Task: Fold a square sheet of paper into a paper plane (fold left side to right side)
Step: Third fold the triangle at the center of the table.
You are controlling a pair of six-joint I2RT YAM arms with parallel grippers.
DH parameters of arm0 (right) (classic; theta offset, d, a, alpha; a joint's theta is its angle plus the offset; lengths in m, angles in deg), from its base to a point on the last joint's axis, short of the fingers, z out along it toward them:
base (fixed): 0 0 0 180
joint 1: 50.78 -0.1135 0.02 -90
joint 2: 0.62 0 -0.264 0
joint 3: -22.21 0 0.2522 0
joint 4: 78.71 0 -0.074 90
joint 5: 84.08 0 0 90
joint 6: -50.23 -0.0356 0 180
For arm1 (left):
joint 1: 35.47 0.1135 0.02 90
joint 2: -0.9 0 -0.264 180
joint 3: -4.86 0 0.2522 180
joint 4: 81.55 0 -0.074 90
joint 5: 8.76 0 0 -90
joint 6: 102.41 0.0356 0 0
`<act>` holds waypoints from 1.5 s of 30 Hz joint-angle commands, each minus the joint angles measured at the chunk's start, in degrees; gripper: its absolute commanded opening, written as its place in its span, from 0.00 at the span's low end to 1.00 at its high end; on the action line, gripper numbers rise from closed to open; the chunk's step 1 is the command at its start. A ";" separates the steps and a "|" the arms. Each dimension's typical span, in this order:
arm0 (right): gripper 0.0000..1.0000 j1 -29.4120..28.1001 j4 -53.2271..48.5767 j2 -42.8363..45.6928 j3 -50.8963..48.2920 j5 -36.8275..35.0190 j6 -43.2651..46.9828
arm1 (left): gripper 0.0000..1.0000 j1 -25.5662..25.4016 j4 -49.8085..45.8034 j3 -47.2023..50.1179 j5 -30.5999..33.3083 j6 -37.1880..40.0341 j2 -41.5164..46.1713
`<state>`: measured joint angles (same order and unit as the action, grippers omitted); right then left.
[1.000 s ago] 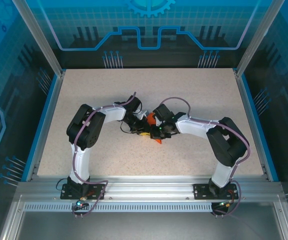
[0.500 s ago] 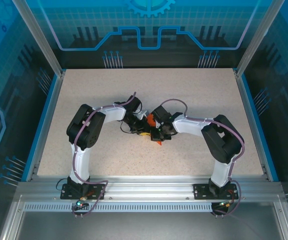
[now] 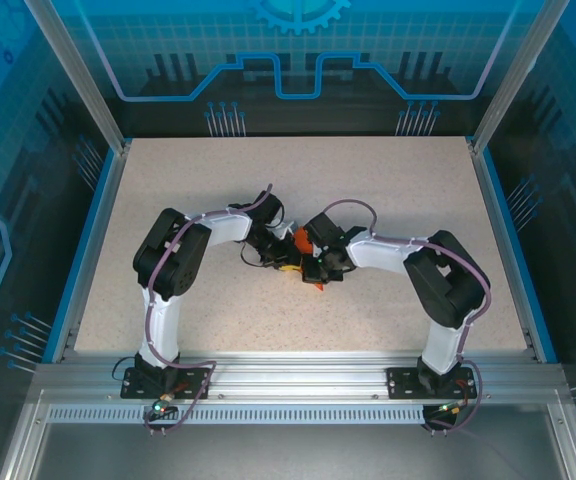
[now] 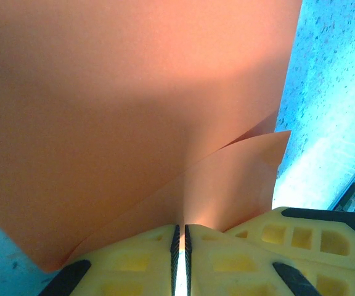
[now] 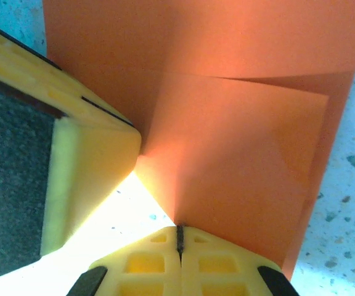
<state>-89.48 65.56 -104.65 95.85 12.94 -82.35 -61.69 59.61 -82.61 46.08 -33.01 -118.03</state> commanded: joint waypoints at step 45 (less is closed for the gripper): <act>0.00 2.06 2.09 13.64 -9.93 3.03 1.02 | 0.14 -0.47 -4.71 -1.44 4.70 0.21 -3.23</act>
<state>-87.69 67.22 -89.13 82.72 14.10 -83.29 -61.89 57.54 -84.25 46.35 -33.03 -118.84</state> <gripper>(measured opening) 0.045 0.144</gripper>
